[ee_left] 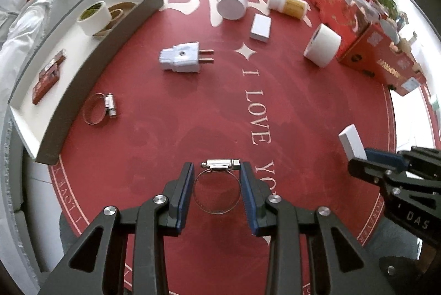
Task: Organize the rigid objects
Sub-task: 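Carry the white block and hose clamp over the grey tray with both tools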
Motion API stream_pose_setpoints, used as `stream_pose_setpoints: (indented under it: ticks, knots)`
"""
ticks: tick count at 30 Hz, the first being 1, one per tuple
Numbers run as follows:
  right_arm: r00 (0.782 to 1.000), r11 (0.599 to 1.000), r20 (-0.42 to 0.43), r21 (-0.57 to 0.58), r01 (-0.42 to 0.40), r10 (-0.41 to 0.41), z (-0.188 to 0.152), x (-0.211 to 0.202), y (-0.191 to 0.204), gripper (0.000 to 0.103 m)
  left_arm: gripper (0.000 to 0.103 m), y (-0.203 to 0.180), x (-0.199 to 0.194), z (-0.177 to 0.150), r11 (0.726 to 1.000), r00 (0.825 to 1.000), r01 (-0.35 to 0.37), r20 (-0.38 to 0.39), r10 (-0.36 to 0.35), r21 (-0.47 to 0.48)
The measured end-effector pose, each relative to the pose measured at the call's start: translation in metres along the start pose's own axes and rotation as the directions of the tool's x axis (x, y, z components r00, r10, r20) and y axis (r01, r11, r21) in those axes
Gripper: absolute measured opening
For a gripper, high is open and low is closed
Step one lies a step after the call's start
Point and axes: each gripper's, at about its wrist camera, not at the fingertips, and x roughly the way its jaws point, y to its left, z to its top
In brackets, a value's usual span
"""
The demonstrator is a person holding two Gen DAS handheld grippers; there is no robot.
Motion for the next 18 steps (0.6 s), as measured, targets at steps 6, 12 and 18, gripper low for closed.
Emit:
stream_pose_setpoints:
  ticks: [6,12,18]
  knots:
    - [0.999,0.999,0.002,0.029,-0.042,0.042,0.0,-0.002,0.003,0.027,0.036,0.007,-0.016,0.002,1.0,0.999,-0.004,0.037,0.005,-0.022]
    - [0.998,0.997,0.01,0.031,-0.066,0.065,-0.014,0.005,0.026,0.027,0.036,0.016,-0.032,0.01,0.998,0.997,-0.007,0.072,0.012,-0.058]
    - [0.995,0.995,0.033,0.028,-0.091,0.09,-0.002,0.002,0.04,0.027,0.037,0.025,-0.05,0.02,0.994,0.995,-0.018,0.1,0.029,-0.107]
